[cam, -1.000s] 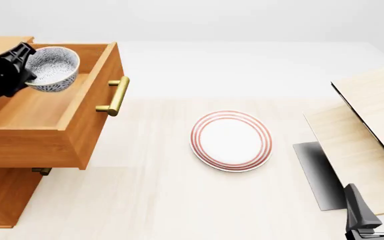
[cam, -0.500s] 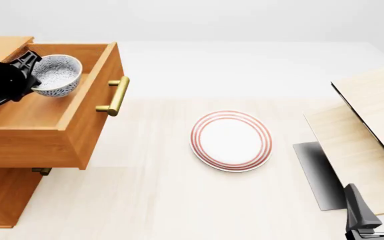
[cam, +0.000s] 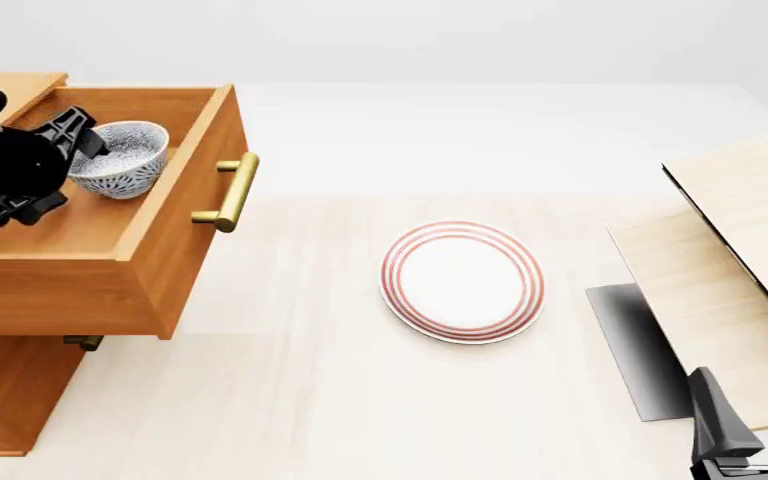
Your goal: Open the top drawer of the cabinet and put the bowl in it.
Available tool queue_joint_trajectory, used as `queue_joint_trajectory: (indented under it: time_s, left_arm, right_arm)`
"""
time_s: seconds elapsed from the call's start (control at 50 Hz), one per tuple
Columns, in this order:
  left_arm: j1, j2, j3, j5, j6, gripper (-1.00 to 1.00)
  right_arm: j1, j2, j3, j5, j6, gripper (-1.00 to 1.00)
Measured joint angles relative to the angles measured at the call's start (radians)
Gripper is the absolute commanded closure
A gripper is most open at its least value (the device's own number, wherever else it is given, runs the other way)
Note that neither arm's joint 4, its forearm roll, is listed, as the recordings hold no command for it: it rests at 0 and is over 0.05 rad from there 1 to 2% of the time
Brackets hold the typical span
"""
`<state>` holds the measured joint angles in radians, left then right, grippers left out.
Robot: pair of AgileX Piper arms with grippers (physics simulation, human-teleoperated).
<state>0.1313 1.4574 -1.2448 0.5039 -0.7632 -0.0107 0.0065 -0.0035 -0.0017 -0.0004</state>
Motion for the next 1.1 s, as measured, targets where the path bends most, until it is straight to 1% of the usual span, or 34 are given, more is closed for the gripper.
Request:
queue_joint_trajectory:
  time_s: [0.46,1.1]
  left_arm:
    - [-0.005,-0.062,0.017,0.033,-0.001,-1.0]
    - [-0.017,-0.2,0.012,0.147,0.027,-1.0]
  right_arm:
    - [0.0,0.0,0.0,0.0,0.0,-1.0]
    - [0.0,0.0,0.0,0.0,0.0,-1.0]
